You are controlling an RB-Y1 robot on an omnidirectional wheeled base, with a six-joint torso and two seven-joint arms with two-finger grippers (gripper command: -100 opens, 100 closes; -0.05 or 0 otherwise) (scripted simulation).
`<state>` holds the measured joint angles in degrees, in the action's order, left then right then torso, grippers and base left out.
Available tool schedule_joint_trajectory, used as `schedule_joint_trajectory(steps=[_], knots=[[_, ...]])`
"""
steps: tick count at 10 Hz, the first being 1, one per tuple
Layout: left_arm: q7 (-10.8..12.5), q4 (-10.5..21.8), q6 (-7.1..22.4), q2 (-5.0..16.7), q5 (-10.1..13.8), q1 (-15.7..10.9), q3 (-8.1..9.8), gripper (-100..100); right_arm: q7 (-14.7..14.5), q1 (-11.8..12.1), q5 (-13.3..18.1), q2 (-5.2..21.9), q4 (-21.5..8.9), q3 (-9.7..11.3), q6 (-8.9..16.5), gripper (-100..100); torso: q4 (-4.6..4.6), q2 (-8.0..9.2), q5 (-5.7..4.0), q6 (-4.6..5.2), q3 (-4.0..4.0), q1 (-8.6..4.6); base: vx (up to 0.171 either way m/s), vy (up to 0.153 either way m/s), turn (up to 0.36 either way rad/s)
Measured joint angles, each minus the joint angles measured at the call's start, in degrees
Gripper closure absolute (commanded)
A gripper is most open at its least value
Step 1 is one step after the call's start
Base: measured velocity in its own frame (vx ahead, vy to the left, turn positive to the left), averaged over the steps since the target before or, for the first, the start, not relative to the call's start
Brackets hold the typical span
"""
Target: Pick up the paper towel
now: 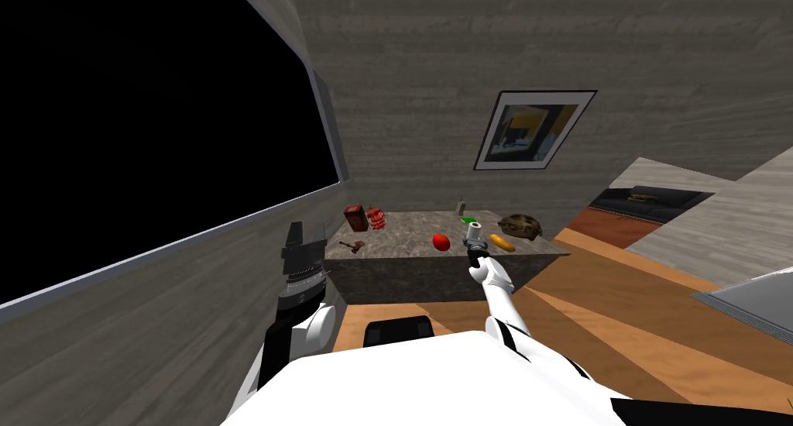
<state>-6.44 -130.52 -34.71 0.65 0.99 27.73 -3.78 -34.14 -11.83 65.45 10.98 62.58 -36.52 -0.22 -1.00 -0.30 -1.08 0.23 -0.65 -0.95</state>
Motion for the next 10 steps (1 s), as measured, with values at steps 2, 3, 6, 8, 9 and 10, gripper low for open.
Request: schedule_joint_trajectory(steps=[2,3,6,8,9,10], knots=[[0.00,0.00,0.00,0.00,0.00,0.01,0.00,0,3.53,0.41,3.36,-0.41,0.82,0.78,2.26,100,-0.05,-0.05,-0.04,0.14,-0.05,-0.08,-0.014,-0.019,-0.014],[0.00,0.00,0.00,0.00,0.00,0.01,0.00,0,5.14,0.45,5.09,-0.45,0.81,0.74,2.37,100,-0.06,-0.11,-0.04,0.16,-0.08,-0.04,0.003,0.004,-0.016],[0.00,0.00,0.00,0.00,0.00,0.00,0.00,0,9.87,1.50,9.76,-1.06,2.40,1.94,5.03,100,-0.08,-0.07,-0.06,0.09,-0.07,-0.14,-0.031,-0.037,0.099],[0.00,0.00,0.00,0.00,0.00,0.01,0.00,0,13.34,1.73,13.82,-1.26,2.68,2.11,5.96,100,-0.09,-0.17,-0.03,0.17,-0.12,-0.05,-0.001,-0.002,-0.021],[0.00,0.00,0.00,0.00,0.00,0.01,0.00,0,14.96,1.87,14.25,-1.11,2.76,2.33,6.13,100,-0.08,-0.19,-0.03,0.15,-0.13,0.00,0.003,0.005,0.000],[0.00,0.00,0.00,0.00,0.00,0.01,0.00,0,16.02,1.96,14.27,-1.04,2.83,2.46,6.25,100,-0.08,-0.21,-0.04,0.13,-0.14,0.01,-0.030,-0.036,0.155]])
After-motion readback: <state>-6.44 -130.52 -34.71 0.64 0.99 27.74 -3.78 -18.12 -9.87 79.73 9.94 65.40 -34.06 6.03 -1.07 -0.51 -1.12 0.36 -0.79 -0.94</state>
